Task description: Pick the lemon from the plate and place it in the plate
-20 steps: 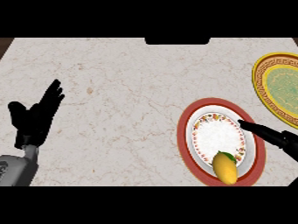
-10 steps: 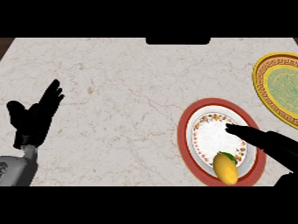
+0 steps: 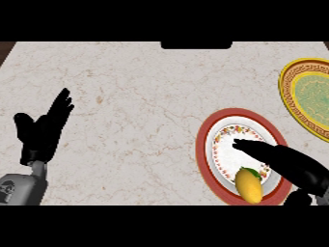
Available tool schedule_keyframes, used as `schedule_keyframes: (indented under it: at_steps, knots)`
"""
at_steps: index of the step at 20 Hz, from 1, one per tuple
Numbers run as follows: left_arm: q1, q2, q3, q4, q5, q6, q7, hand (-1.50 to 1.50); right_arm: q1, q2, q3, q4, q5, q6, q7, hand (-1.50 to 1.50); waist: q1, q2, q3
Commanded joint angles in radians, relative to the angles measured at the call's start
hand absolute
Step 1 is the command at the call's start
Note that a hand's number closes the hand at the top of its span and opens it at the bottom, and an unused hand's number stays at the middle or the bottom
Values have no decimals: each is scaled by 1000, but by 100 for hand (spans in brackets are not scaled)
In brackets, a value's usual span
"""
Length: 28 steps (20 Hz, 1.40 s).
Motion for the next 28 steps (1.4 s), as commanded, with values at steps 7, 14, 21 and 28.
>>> schedule_keyframes:
  at_steps: [7,14,21,28]
  knots:
    - [5,-31,67,-11,-46,-64,15,0,41,111,48,-13,182,-5,10,-150,-3,0,0]
    - [-11,-55,85,-12,-82,-59,35,0,6,92,75,33,220,76,-108,150,-1,0,0]
    - [37,-78,116,-45,-90,-110,23,0,25,158,52,53,274,50,-159,150,0,0,0]
    - [47,-78,142,-53,-91,-120,23,0,183,11,16,-33,322,-105,-406,150,-5,-2,1]
